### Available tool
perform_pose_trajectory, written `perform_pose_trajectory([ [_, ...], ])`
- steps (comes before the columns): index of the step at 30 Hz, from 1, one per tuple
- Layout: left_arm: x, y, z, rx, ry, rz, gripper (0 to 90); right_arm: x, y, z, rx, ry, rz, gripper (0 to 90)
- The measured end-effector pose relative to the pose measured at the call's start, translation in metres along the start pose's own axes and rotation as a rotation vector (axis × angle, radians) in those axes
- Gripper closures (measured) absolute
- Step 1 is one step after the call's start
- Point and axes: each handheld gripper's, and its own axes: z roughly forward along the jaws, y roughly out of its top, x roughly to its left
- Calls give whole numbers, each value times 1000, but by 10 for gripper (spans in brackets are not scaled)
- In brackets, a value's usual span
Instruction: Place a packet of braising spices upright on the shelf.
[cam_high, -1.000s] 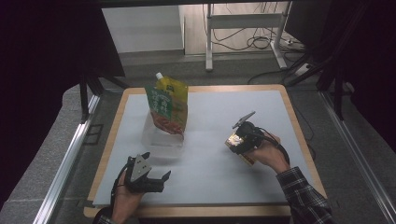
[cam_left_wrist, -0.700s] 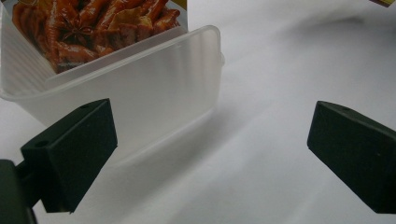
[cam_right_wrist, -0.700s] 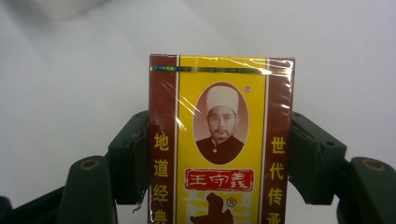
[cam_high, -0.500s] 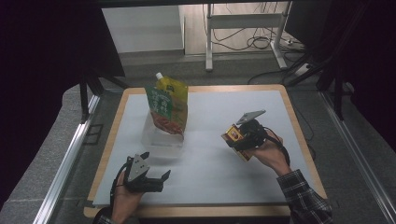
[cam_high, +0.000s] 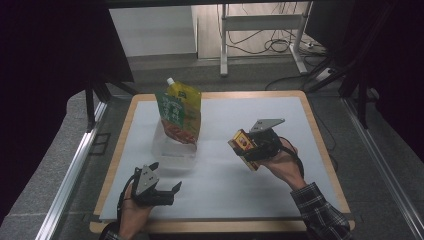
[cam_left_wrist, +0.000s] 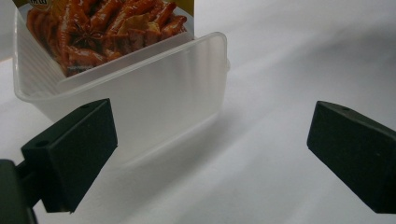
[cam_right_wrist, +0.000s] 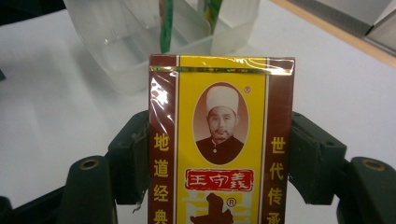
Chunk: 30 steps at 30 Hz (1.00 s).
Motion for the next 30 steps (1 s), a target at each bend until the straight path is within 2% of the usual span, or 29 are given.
perform_pose_trajectory([
  [15, 2, 0, -2, -6, 11, 0, 13, 18, 16, 10, -122, 63, -36, 318],
  [22, 2, 0, -2, -6, 15, 3, 14, 29, 25, 21, -184, 100, -57, 318],
  [30, 2, 0, -2, -5, 16, 6, 16, 39, 36, 37, -248, 111, -63, 318],
])
